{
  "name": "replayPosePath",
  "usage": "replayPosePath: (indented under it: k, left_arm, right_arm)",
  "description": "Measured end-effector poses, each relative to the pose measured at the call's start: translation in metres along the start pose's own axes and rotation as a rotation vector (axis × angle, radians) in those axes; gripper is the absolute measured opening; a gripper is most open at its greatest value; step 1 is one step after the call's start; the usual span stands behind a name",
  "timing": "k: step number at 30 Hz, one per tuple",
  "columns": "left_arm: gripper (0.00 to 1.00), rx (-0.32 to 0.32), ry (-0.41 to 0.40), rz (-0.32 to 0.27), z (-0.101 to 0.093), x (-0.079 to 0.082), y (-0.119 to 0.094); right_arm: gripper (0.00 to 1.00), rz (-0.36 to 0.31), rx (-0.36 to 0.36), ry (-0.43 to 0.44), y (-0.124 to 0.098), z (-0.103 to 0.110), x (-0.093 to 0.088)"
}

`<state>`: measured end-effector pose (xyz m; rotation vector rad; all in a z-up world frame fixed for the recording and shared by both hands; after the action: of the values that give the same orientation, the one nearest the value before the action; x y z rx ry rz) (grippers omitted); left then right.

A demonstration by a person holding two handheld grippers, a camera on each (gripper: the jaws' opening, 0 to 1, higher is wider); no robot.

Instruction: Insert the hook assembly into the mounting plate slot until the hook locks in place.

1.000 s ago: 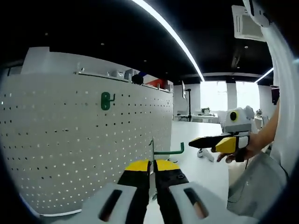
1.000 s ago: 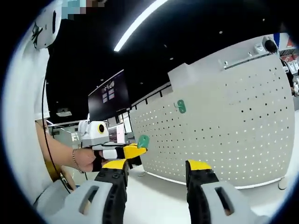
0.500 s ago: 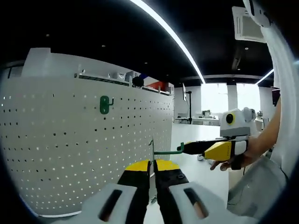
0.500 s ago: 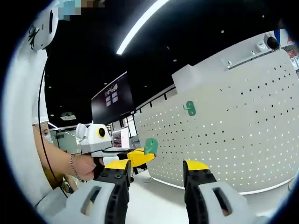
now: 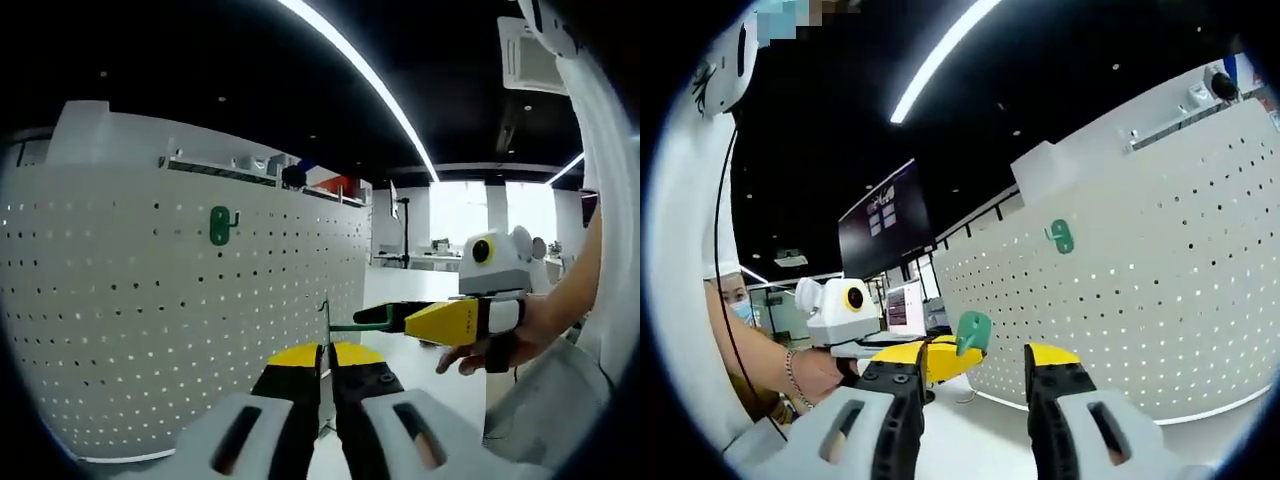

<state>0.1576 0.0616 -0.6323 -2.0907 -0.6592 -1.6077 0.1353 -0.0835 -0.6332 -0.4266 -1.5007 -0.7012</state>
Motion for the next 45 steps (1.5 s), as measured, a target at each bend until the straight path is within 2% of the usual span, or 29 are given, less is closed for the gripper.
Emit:
replayPosePath:
  k: [13, 17, 29, 34, 45]
  left_arm:
    - [0.03, 0.001, 0.001, -0.008, -0.002, 0.002, 0.000]
    - [0.03, 0.002, 0.003, -0.008, -0.001, 0.002, 0.000]
    - [0.03, 0.004, 0.004, -0.015, -0.003, 0.003, -0.002]
    - [0.03, 0.010, 0.003, -0.011, -0.003, 0.002, -0.003]
    - [0.03, 0.020, 0.001, -0.017, -0.003, 0.001, -0.004]
  right_arm:
    - [0.27, -0.008, 0.002, 0.030, 0.011, 0.003, 0.002]
    - [0.18, 0.011, 0.028, 0.033, 0.015, 0.005, 0.002]
    - [0.12, 0.010, 0.017, 0.048, 0.019, 0.006, 0.000]
    - [0.06, 0.015, 0.023, 0.043, 0.021, 0.007, 0.000]
    - [0.03, 0.012, -0.032, 0.089, 0.024, 0.009, -0.002]
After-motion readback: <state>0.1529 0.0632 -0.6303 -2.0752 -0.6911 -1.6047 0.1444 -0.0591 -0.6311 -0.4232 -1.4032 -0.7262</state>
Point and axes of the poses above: the point that each gripper's makers call its tool centre point, and the gripper's own axes: y roughly forward along the fingers, z roughly to its left, x roughly out of its top, the point moved 8 cm from there along -y, roughly backward along the fingers, and after that the axes turned 12 degrees about -y, right-handed, at the moved point
